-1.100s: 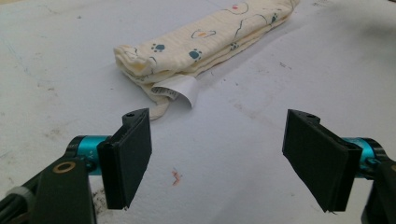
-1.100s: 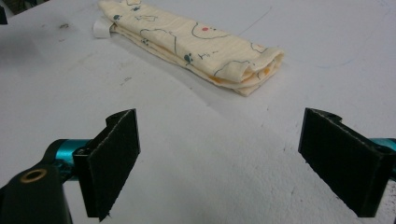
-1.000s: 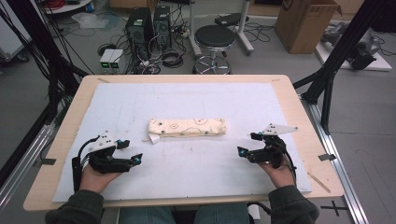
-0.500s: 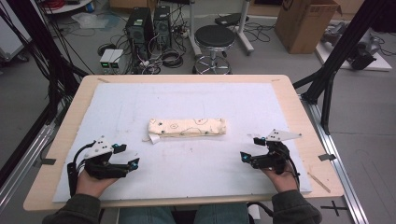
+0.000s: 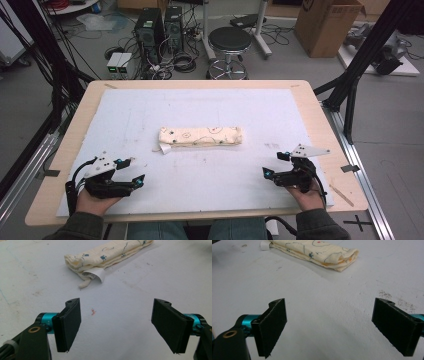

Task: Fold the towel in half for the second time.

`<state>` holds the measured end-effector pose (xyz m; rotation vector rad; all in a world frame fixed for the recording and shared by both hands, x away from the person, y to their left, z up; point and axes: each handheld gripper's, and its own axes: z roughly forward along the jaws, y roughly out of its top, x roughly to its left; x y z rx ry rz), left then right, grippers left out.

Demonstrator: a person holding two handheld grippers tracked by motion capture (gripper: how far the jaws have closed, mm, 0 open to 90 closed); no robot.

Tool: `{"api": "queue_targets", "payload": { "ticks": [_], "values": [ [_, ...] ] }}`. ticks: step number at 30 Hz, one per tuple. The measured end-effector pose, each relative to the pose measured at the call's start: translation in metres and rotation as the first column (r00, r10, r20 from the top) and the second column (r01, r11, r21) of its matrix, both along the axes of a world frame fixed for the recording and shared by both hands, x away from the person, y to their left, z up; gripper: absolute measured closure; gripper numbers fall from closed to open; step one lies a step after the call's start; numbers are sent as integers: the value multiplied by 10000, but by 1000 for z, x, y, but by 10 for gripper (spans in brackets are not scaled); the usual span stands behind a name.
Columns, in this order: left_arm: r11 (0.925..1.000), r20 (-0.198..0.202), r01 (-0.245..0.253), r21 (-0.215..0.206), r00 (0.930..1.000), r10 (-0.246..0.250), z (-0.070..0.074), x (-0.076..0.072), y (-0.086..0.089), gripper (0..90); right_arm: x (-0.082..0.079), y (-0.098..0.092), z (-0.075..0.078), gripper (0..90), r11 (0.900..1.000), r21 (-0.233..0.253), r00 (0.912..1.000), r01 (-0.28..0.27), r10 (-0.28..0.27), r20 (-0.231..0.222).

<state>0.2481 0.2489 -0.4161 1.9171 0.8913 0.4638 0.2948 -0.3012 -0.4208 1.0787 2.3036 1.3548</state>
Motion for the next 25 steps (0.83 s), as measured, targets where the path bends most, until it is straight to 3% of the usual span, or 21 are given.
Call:
{"api": "queue_targets", "payload": {
  "ticks": [13, 19, 25],
  "values": [
    [9997, -55, -201, 122, 9998, 202, -5, -11, 5, 244, -14, -3, -3, 120, 10000, 24, 10000, -1, 1, -28],
    [9996, 1, -193, 208, 9998, 193, -6, -10, 2, 243, -13, 4, -6, 120, 9994, -303, 9999, -137, 136, -31],
    [9997, 93, -174, 181, 9998, 172, -5, -9, 4, 243, -11, 4, -6, 120, 9994, -298, 9998, -184, 186, 88]
  ]
}}
